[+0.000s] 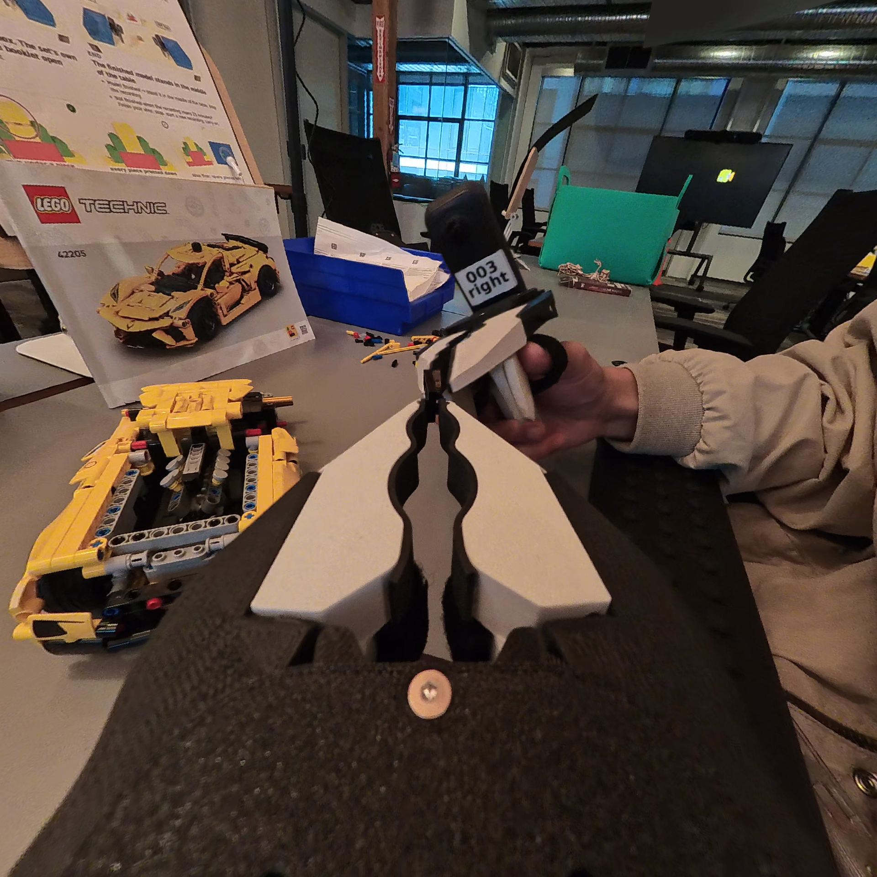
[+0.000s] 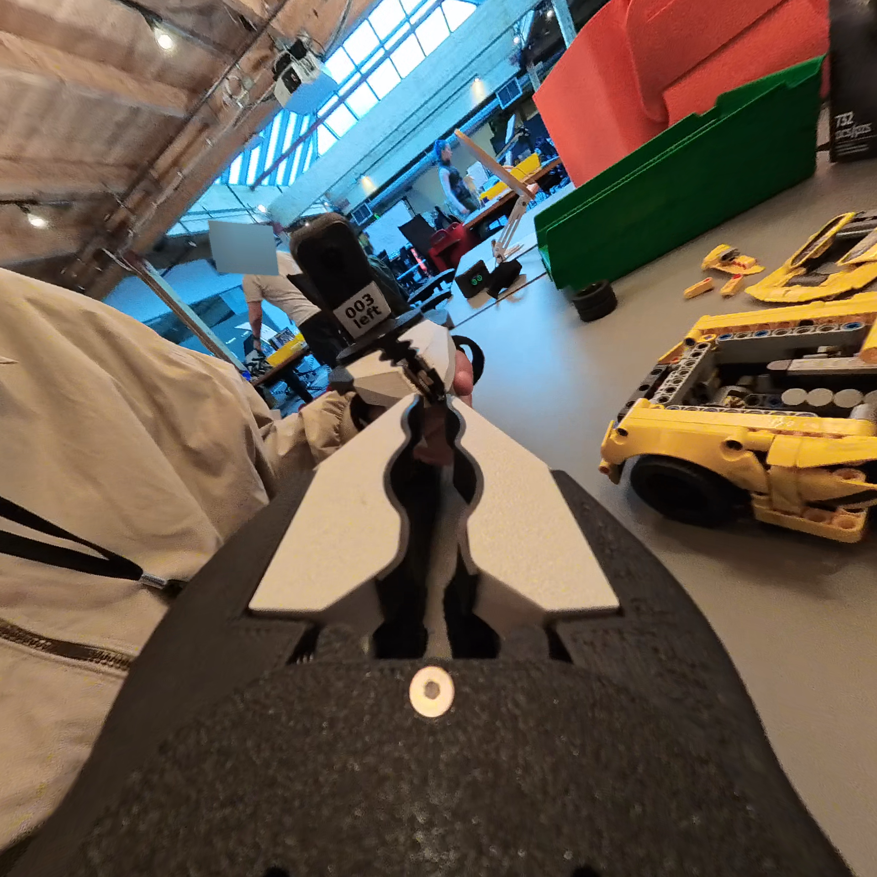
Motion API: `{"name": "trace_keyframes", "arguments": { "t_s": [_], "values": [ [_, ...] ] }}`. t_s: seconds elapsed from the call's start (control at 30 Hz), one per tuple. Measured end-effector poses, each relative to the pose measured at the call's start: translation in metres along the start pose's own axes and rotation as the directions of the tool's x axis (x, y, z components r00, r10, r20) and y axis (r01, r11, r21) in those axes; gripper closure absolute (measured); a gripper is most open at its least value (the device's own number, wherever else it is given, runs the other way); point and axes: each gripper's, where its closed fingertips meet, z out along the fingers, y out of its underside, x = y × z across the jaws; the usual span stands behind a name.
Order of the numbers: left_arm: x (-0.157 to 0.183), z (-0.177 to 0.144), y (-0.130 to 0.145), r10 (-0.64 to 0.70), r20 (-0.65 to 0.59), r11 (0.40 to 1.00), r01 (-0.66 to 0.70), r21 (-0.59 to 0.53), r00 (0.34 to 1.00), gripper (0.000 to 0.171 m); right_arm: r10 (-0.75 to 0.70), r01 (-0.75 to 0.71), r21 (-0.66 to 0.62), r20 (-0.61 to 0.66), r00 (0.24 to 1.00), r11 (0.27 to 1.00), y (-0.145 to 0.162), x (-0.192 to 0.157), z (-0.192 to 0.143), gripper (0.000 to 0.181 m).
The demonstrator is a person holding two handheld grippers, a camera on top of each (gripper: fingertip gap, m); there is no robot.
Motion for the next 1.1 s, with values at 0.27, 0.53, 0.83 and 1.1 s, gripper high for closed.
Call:
{"name": "trace_keyframes", "arguments": {
  "t_s": [0.27,0.53,0.83,1.1],
  "values": [
    [0.003,0.000,0.005,-0.084,-0.043,0.996,0.083,-0.029,0.996,0.168,-0.060,0.059,-0.038,-0.028,0.998,0.998,0.005,0.001,0.003,0.177],
    [-0.029,0.006,0.031,0.323,0.243,0.927,-0.253,-0.277,0.915,0.169,0.122,-0.142,-0.153,-0.134,0.983,0.978,0.032,0.027,0.001,0.181],
    [0.021,0.088,0.041,-0.014,-0.019,0.936,0.007,-0.352,1.000,0.168,-0.263,-0.020,-0.284,-0.910,0.320,0.959,0.008,0.083,-0.287,0.180],
    [0.047,0.293,0.084,-0.065,-0.210,0.826,-0.066,-0.560,0.976,0.168,-0.171,-0.025,-0.176,-0.973,0.152,0.984,0.022,0.062,-0.394,0.161]
  ]
}}
